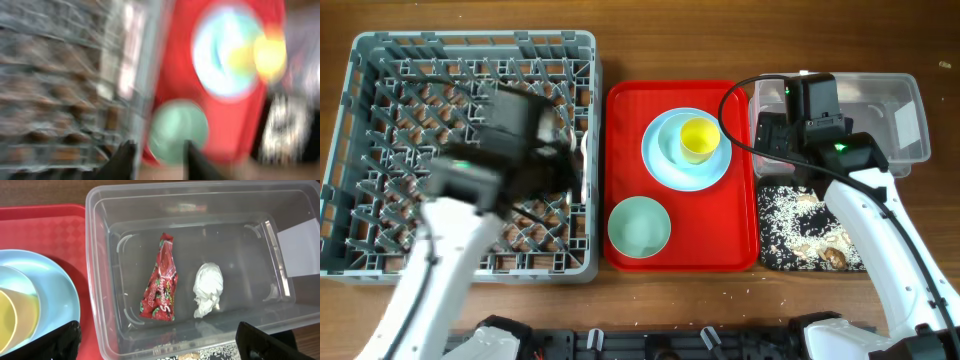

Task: Sort waste into correct bins and load items into the dishwasher rack
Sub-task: 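Move the left gripper toward the green bowl on the tray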

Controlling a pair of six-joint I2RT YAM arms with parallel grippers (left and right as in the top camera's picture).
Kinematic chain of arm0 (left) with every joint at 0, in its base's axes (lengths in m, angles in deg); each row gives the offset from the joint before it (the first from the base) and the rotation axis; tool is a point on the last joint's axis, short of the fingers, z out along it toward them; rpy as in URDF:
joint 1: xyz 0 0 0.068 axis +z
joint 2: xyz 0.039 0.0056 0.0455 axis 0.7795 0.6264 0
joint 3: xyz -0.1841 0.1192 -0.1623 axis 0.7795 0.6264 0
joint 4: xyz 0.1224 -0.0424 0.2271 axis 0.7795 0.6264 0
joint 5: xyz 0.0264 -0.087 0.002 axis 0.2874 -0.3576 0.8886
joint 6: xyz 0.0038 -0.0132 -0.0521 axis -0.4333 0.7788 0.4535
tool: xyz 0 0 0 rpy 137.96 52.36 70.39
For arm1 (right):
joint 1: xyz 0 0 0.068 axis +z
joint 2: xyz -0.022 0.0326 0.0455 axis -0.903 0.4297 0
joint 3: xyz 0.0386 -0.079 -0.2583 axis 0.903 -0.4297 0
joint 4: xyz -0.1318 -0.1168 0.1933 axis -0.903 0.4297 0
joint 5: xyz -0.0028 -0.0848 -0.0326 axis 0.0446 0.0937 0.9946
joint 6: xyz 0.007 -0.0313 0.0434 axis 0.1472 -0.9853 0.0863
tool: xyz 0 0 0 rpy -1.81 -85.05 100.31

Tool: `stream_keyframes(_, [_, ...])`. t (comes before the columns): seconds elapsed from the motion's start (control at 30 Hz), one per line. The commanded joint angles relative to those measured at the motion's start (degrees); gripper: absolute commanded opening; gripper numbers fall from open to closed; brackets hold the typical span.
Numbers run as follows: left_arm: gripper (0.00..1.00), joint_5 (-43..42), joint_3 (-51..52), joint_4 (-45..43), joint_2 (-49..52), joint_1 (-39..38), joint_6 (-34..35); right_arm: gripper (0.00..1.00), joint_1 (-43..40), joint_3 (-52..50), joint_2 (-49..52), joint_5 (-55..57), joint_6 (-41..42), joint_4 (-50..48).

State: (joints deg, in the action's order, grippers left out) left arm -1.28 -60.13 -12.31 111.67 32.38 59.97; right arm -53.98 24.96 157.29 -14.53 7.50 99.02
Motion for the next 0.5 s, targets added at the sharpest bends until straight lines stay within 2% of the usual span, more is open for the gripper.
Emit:
stream_keyframes(0.0, [0.13, -6.51, 8.57, -5.49, 1.86, -12.13, -1.97, 1.00, 0.07, 0.90, -0.24, -0.63, -0.46, 0.00])
stream_keyframes(0.1, [0.15, 2.97, 12.57, -10.62, 4.22, -24.13, 4.74, 1.00, 0.07, 0.90, -0.26, -0.63, -0.48, 0.00])
stream_keyframes(0.23, [0.18, 9.09, 12.76, -17.55, 10.32, -35.74, 5.70, 1.00, 0.07, 0.90, -0.26, -0.63, -0.48, 0.00])
stream_keyframes(0.33, [0.25, 15.54, 12.76, -22.80, 15.43, -40.17, 5.70, 1.00, 0.07, 0.90, -0.26, -0.63, -0.48, 0.00])
stream_keyframes(0.4, [0.24, 20.39, 12.76, -24.83, 19.41, -41.29, 5.70, 1.00, 0.07, 0.90, -0.26, -0.63, -0.46, 0.02])
stream_keyframes(0.47, [0.23, 21.70, 12.76, -25.35, 22.23, -41.29, 5.68, 1.00, 0.07, 0.90, -0.26, -0.63, -0.48, 0.00])
